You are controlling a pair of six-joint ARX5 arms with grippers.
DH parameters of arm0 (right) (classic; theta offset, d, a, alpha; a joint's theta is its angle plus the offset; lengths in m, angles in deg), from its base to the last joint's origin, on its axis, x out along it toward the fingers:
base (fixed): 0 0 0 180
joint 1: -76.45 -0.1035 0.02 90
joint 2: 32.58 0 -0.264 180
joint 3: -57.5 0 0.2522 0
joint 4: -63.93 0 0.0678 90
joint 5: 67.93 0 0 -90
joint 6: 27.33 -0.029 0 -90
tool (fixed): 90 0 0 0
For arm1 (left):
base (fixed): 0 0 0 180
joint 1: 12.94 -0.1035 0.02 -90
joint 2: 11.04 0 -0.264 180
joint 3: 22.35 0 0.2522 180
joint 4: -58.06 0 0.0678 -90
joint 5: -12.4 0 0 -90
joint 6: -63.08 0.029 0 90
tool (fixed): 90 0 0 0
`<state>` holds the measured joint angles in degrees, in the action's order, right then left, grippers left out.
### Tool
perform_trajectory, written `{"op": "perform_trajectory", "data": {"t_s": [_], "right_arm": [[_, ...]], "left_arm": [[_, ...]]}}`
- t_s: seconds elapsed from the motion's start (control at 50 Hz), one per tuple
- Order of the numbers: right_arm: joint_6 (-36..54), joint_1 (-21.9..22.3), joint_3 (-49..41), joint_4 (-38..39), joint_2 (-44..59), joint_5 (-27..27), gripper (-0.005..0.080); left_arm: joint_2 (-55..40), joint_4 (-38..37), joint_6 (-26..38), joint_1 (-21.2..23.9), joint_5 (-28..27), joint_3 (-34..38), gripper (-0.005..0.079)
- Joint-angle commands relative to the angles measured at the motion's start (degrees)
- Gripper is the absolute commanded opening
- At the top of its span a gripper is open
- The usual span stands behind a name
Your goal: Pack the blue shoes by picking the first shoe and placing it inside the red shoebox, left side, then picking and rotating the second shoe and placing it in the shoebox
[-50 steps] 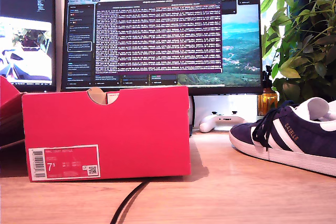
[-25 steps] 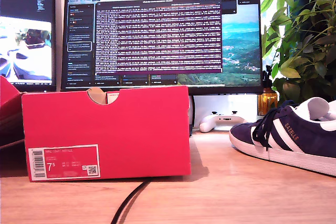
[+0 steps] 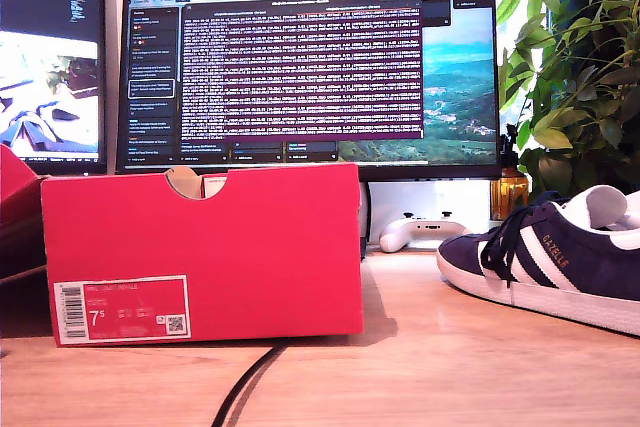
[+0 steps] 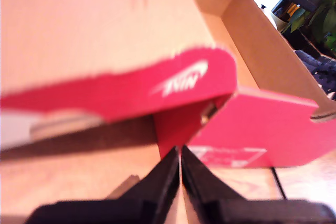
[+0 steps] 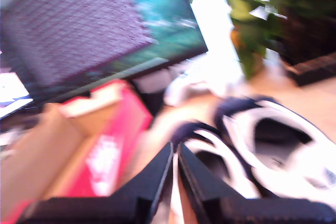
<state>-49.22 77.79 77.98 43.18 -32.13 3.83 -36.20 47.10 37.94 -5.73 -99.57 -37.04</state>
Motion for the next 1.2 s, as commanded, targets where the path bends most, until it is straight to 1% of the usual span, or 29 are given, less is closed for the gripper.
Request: {"op": "perform_trajectory", "data": {"t_s": [0.0, 0.12, 0.24, 0.3, 0.32, 0.36, 0.5, 0.62, 0.78, 0.84, 0.98, 1.0, 1.06, 1.1, 1.14, 1.18], "right_arm": [[1.0, -0.9, 2.1, 0.1, -0.2, -0.9, 0.0000], [0.8, -1.9, 4.3, -2.6, 0.2, -1.0, -0.0001], [1.2, -3.1, 6.8, -5.8, 2.3, -5.7, -0.0002], [4.1, -3.9, 8.9, -8.2, 3.9, -7.5, -0.0003], [6.1, -4.1, 9.7, -9.1, 4.5, -7.4, -0.0003], [7.0, -4.7, 11.4, -10.7, 6.0, -7.0, -0.0003], [8.3, -5.1, 18.4, -17.3, 13.2, -3.1, -0.0003], [11.7, -5.1, 24.7, -23.2, 21.7, -2.4, -0.0008], [16.3, -5.1, 32.3, -29.9, 33.7, -2.4, -0.0009], [17.9, -5.1, 34.6, -31.5, 38.4, -2.4, -0.0009], [18.4, -5.3, 39.0, -33.4, 47.8, -2.2, -0.0007], [19.8, -5.5, 39.6, -33.5, 48.8, -2.1, -0.0005], [20.9, -6.1, 41.3, -33.6, 52.2, -1.6, 0.0017], [20.9, -6.8, 42.6, -33.7, 54.2, -0.9, 0.0059], [21.0, -7.5, 43.9, -33.9, 56.2, -0.2, 0.0127], [21.8, -8.3, 45.2, -34.5, 58.1, 0.3, 0.0218]], "left_arm": [[-3.5, 3.5, 1.2, 0.3, 0.2, 1.0, -0.0020], [-11.0, 11.0, 1.1, 0.5, 0.1, 1.0, -0.0020], [-18.4, 20.3, 1.1, 1.3, -0.1, 1.0, -0.0020], [-22.1, 24.6, 0.9, 1.9, -0.1, 1.0, -0.0020], [-23.0, 25.4, 0.4, 2.1, -0.1, 1.0, -0.0020], [-25.4, 27.5, 0.1, 2.5, -0.1, 0.9, -0.0020], [-31.6, 33.0, -0.9, 4.2, -0.1, 0.8, -0.0020], [-35.9, 38.8, -1.2, 5.4, -0.1, 0.7, -0.0020], [-40.6, 42.3, -1.9, 6.5, -0.1, -1.0, -0.0020], [-41.9, 42.9, -1.9, 6.8, -0.1, -1.4, -0.0020], [-43.9, 42.8, -1.9, 7.1, -0.1, -1.9, -0.0020], [-44.0, 42.7, -1.9, 7.1, -0.1, -1.9, -0.0020], [-44.3, 42.2, -1.9, 7.1, -0.1, -1.9, -0.0020], [-44.3, 42.0, -1.9, 7.1, -0.1, -1.9, -0.0020], [-44.3, 41.8, -1.9, 7.1, -0.1, -1.9, -0.0020], [-44.3, 41.8, -1.9, 7.1, -0.1, -1.9, -0.0020]]}}
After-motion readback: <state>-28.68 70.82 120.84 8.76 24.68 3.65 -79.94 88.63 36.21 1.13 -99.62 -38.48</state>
